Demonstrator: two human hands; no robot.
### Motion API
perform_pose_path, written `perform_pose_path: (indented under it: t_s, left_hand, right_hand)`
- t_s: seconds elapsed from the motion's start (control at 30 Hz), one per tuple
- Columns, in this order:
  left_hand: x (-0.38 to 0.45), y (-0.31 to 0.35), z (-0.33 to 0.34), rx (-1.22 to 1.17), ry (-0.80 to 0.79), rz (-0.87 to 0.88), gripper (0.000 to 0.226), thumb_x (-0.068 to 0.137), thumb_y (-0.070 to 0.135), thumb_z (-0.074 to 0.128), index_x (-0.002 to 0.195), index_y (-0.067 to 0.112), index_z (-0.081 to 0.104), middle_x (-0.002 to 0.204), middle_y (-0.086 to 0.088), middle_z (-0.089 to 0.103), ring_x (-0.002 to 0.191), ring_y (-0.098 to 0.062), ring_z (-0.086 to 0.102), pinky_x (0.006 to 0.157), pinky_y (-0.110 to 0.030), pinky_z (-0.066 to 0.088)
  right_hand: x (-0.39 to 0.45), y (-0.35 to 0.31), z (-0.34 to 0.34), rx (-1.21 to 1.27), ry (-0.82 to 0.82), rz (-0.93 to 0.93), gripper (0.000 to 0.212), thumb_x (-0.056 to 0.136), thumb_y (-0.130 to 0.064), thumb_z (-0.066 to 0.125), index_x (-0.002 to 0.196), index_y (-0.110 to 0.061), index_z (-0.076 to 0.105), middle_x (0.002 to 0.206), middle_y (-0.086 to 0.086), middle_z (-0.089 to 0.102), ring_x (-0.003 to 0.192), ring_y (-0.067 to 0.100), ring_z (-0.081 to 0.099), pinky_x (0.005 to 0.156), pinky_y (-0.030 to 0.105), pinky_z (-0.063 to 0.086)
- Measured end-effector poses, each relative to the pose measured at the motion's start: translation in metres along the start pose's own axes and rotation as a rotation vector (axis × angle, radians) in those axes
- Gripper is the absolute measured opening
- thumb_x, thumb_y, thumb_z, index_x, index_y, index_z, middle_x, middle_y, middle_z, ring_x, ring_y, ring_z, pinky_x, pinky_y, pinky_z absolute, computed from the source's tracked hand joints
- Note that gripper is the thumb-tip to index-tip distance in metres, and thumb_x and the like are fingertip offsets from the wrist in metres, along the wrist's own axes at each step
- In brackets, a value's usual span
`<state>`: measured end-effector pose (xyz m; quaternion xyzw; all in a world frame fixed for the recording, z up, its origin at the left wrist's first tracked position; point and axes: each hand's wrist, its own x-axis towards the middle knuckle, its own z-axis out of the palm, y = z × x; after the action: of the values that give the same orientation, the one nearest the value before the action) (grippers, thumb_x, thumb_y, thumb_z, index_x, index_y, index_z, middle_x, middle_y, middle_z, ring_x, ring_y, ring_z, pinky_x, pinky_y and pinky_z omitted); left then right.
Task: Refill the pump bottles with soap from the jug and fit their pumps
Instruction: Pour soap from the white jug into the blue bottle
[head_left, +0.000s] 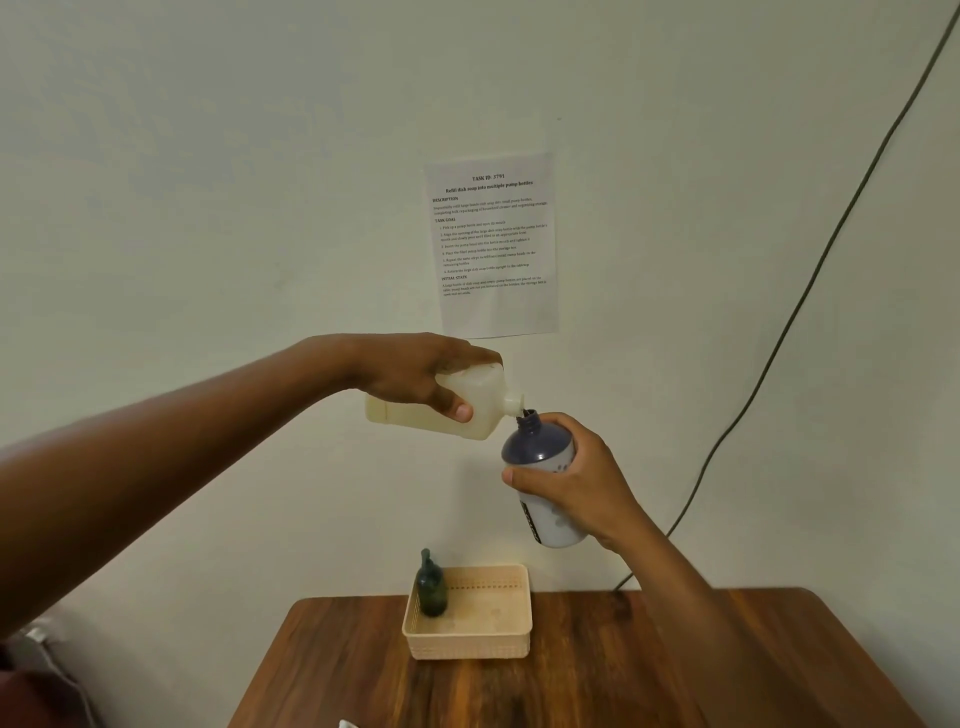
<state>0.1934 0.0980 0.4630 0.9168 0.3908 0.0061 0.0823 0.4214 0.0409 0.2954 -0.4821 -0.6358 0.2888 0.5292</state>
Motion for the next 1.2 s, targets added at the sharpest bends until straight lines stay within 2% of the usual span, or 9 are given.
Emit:
perform_pose_path:
  t_s: [0.23,0.5,0.6,0.7,0.87,1.1,1.2]
  left_hand:
    - [-0.0004,-0.0017,-0.0010,-0.020,-0.001,0.004,0.073,0.089,0.045,0.076,0.152,0.040,0.040,0.135,0.014,0.059,0.121,-0.013,0.056,0.091,-0.019,0.046]
    - [-0.0018,-0.0010,-0.0033,-0.016,-0.001,0.005,0.073,0.089,0.045,0.076,0.153,0.038,0.040,0.135,0.015,0.057,0.119,-0.011,0.056,0.089,-0.013,0.043]
    - [-0.0016,0.0002,-0.0038,0.002,0.004,-0.005,0.076,0.091,0.043,0.076,0.156,0.035,0.038,0.135,0.016,0.055,0.121,-0.012,0.053,0.089,-0.012,0.040]
    - [-0.0021,0.0012,-0.0046,0.010,-0.001,-0.011,0.077,0.091,0.041,0.077,0.156,0.034,0.037,0.137,0.015,0.054,0.122,-0.013,0.053,0.091,-0.015,0.040]
    - [-0.0043,0.0032,-0.0068,0.012,-0.003,0.000,0.073,0.091,0.041,0.077,0.154,0.035,0.041,0.137,0.013,0.058,0.122,-0.014,0.056,0.094,-0.018,0.043]
    - [-0.0044,0.0029,-0.0074,0.024,-0.003,-0.007,0.073,0.090,0.043,0.077,0.153,0.038,0.040,0.137,0.015,0.057,0.122,-0.013,0.054,0.089,-0.010,0.039]
    - [-0.0045,0.0049,-0.0092,0.037,-0.009,-0.009,0.075,0.090,0.043,0.077,0.155,0.036,0.039,0.137,0.015,0.056,0.122,-0.013,0.054,0.090,-0.012,0.039]
  right_hand:
    - [-0.0015,-0.0001,0.0011,0.008,0.000,-0.022,0.058,0.071,-0.042,0.088,0.119,-0.034,0.058,0.111,-0.012,0.066,0.100,0.014,0.066,0.083,0.032,0.059]
    - [-0.0014,-0.0011,0.0011,0.009,-0.006,-0.022,0.060,0.071,-0.043,0.088,0.122,-0.033,0.057,0.113,-0.010,0.066,0.100,0.015,0.065,0.084,0.034,0.060]
    - [-0.0019,-0.0015,0.0017,-0.006,-0.002,-0.024,0.061,0.072,-0.045,0.087,0.123,-0.034,0.056,0.114,-0.012,0.065,0.100,0.014,0.064,0.080,0.026,0.058]
    - [-0.0029,-0.0037,0.0019,-0.007,0.000,-0.027,0.059,0.072,-0.045,0.086,0.121,-0.036,0.055,0.110,-0.019,0.063,0.098,0.009,0.064,0.075,0.017,0.055]
    - [-0.0022,-0.0029,0.0025,-0.012,0.002,-0.014,0.064,0.072,-0.045,0.086,0.127,-0.032,0.055,0.116,-0.011,0.064,0.101,0.013,0.064,0.084,0.030,0.060]
    - [-0.0050,-0.0059,0.0018,-0.004,0.002,-0.027,0.060,0.072,-0.045,0.086,0.123,-0.035,0.056,0.112,-0.016,0.063,0.098,0.009,0.064,0.075,0.018,0.055]
    - [-0.0048,-0.0062,0.0020,-0.007,0.005,-0.022,0.061,0.072,-0.045,0.086,0.124,-0.034,0.055,0.114,-0.013,0.064,0.099,0.011,0.064,0.076,0.021,0.057]
